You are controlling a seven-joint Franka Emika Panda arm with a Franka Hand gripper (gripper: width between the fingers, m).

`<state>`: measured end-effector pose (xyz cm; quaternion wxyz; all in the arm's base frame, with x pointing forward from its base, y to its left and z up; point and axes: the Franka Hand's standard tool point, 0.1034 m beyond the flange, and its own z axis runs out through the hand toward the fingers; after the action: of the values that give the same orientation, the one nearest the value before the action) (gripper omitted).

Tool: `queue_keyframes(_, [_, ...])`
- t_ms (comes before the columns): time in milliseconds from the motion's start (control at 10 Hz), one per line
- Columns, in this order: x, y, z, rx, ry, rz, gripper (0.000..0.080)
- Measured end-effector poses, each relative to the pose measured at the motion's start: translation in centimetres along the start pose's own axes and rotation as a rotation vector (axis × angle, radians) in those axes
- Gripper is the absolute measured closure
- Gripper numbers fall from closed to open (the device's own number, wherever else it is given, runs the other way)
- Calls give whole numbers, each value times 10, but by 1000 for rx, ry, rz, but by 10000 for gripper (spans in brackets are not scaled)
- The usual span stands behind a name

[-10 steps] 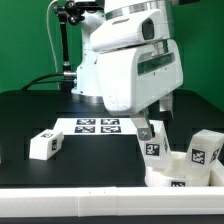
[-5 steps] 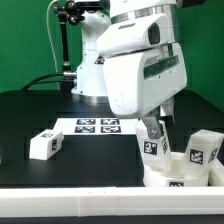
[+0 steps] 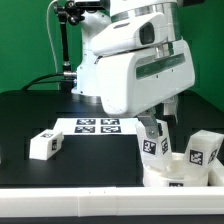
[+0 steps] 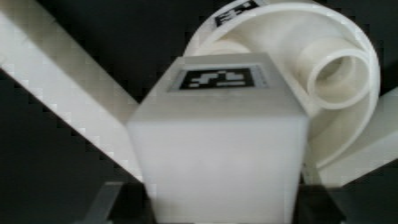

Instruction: Assemble stool

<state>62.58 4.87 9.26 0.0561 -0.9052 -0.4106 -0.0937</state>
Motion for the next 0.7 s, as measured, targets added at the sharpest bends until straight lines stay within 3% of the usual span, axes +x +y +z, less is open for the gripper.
queue_keyframes(700, [5, -3, 1, -8, 10, 517, 453])
